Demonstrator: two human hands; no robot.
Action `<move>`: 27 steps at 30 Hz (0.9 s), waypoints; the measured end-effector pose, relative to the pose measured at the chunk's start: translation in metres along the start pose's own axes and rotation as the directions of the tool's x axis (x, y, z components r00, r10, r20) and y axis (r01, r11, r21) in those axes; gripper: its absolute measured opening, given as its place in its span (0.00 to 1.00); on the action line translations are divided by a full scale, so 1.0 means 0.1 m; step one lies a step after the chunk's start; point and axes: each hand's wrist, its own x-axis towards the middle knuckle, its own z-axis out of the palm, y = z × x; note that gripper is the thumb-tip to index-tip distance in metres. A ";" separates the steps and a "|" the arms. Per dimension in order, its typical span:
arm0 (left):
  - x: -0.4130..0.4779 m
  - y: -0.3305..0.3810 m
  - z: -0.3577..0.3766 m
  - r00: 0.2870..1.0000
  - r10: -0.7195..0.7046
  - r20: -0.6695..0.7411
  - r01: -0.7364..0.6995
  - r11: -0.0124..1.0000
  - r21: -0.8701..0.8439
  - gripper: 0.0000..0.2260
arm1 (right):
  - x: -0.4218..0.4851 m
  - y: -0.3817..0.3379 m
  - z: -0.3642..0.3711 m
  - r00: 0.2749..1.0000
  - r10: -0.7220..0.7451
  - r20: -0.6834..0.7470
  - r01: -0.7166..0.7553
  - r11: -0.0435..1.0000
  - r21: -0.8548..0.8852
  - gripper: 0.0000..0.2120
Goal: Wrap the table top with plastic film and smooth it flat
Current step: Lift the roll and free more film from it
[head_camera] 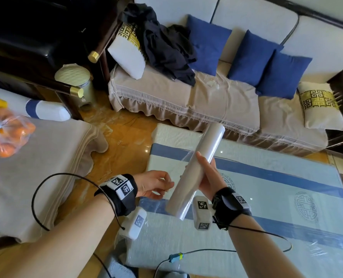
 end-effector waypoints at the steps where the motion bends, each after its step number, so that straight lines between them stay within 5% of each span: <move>1: 0.04 -0.06 -0.03 1.000 0.004 -0.005 -0.004 1.000 -0.022 0.07 | 0.03 0.04 -0.02 1.000 0.008 -0.008 -0.008 1.000 0.000 0.28; 10: 0.18 -0.32 -0.25 0.983 0.084 -0.164 -0.149 0.886 -0.438 0.05 | 0.11 0.24 -0.16 0.981 0.194 0.015 -0.194 0.965 0.176 0.36; 21: 0.44 -0.91 -0.11 0.965 -0.163 -0.203 0.116 0.967 -0.226 0.10 | -0.07 0.48 -0.31 0.962 0.270 0.047 -0.273 0.959 0.076 0.30; 27: 0.63 -0.75 -0.12 0.990 -0.129 -0.063 0.107 0.955 -0.278 0.38 | -0.13 0.58 -0.30 0.971 0.230 0.067 -0.219 0.965 -0.144 0.33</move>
